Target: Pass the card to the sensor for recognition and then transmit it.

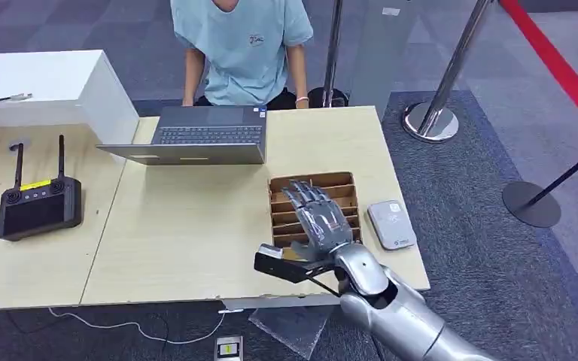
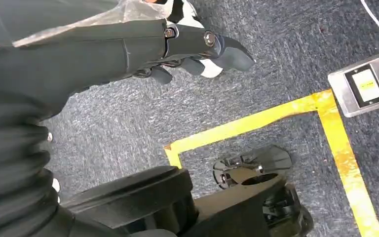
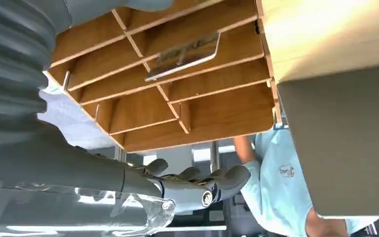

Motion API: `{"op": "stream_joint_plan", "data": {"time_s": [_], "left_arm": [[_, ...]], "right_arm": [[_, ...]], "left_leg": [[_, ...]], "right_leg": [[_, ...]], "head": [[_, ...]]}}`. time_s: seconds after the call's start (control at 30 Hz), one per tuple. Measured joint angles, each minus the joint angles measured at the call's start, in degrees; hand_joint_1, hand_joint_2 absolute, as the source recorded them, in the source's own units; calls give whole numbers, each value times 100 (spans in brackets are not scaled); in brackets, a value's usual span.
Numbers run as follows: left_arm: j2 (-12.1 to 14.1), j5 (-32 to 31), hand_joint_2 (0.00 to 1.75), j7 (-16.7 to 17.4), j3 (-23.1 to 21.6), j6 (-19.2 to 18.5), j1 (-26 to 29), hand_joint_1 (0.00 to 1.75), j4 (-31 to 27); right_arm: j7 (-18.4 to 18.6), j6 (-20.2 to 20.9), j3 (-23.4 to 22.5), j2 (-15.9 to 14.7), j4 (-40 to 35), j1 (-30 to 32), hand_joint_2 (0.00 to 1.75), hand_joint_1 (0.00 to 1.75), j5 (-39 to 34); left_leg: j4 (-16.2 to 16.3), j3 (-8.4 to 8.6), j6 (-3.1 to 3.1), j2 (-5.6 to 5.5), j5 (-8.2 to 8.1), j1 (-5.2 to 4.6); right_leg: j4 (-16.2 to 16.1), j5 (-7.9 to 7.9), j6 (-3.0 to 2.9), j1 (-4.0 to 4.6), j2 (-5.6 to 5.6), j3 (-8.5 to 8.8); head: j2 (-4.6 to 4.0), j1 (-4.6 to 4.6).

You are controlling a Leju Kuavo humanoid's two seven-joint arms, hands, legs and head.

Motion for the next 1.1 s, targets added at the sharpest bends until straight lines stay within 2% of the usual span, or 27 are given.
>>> {"op": "stream_joint_plan", "data": {"time_s": [0.17, 0.3, 0.43, 0.47, 0.5, 0.53, 0.57, 0.6, 0.7, 0.73, 0.77, 0.83, 0.87, 0.9, 1.0, 1.1], "left_arm": [[-9, -4, 175, 0, 2, 11, 1, 0, 0], [-20, -17, 175, 2, 2, 22, 0, 0, 0], [-24, -17, 175, 2, 2, 24, 0, 0, 0], [-24, -17, 175, 2, 2, 24, 0, 0, 0], [-24, -17, 175, 2, 2, 24, 0, 0, 0], [-24, -17, 175, 2, 2, 24, 0, 0, 0], [-26, -17, 175, 2, 2, 24, 0, 0, 0], [-28, -17, 175, 2, 2, 24, 0, 0, 0], [-42, -17, 175, 2, 11, 26, -1, 0, 0], [-44, -17, 175, 2, 11, 28, 0, 0, 0], [-44, -17, 175, 2, 11, 31, 0, 0, 0], [-44, -17, 175, 2, 11, 33, -2, 0, 0], [-44, -17, 175, 2, 11, 33, -1, 0, 0], [-44, -17, 175, 4, 11, 33, -1, 0, 0], [-46, -17, 175, 9, 11, 33, -3, 0, 0], [-46, -17, 175, 11, 11, 33, -2, 0, 0]], "right_arm": [[-206, -94, -46, -87, 48, 14, 175, 0, -140], [-561, -417, -96, -138, 286, -15, 175, 0, -336], [-691, -555, -116, -142, 544, -73, 175, 7, -402], [-699, -564, -122, -142, 590, -82, 175, 12, -402], [-699, -566, -125, -142, 634, -93, 175, 40, -402], [-702, -573, -125, -142, 686, -99, 175, 44, -402], [-702, -573, -127, -142, 723, -102, 175, 56, -402], [-702, -573, -127, -140, 765, -104, 175, 86, -402], [-704, -575, -127, -131, 916, -129, 175, 84, -402], [-710, -579, -127, -131, 940, -129, 175, 89, -402], [-719, -588, -125, -124, 968, -130, 175, 103, -404], [-743, -597, -125, -120, 1023, -131, 175, 110, -411], [-754, -608, -125, -118, 1047, -132, 175, 108, -411], [-761, -634, -125, -112, 1069, -142, 175, 115, -413], [-774, -662, -127, -100, 1106, -185, 175, 105, -433], [-804, -697, -125, -79, 1141, -199, 175, 115, -452]], "left_leg": [[0, 0, 0, 0, 0, 0], [0, -1, 0, -1, 0, 0], [0, 0, 0, -1, 0, 0], [0, -1, 0, -1, 0, 0], [0, -1, 0, -1, 0, 0], [0, -1, 0, -1, 0, 0], [0, -2, 0, -1, 0, 0], [0, -2, 0, -1, 0, 0], [0, -2, 0, -1, 0, 0], [0, -2, 0, -1, 0, 0], [0, -2, 0, -1, 0, 0], [0, -2, 0, -1, 0, 0], [0, -2, 0, -1, 0, 0], [0, -2, 0, -1, 0, 0], [0, 0, 0, 0, 0, 0], [0, 0, 0, -1, 0, 0]], "right_leg": [[0, 0, 0, 0, 0, 0], [0, 0, 0, 0, 0, 0], [0, 0, 0, 0, 0, 0], [0, 0, 0, 0, 0, 0], [0, 0, 0, 0, 0, 0], [0, 0, 0, 0, 0, 0], [0, 0, 0, 0, 0, 0], [0, 0, 0, 0, 0, -1], [0, 0, 0, 0, 0, -1], [0, 0, 0, 0, 0, -1], [0, 0, 0, 0, 0, 0], [0, 0, 0, 0, 0, 0], [0, 0, 0, 0, 0, 0], [0, 0, 0, 0, 0, 0], [0, 0, 0, 0, 0, 1], [0, 0, 0, 0, 0, 2]], "head": [[0, 0], [0, 0], [0, 0], [0, 2], [0, 0], [0, 0], [0, 0], [0, 0], [0, 2], [0, 2], [0, 0], [0, 0], [0, 2], [0, 0], [0, 2], [0, 0]]}}
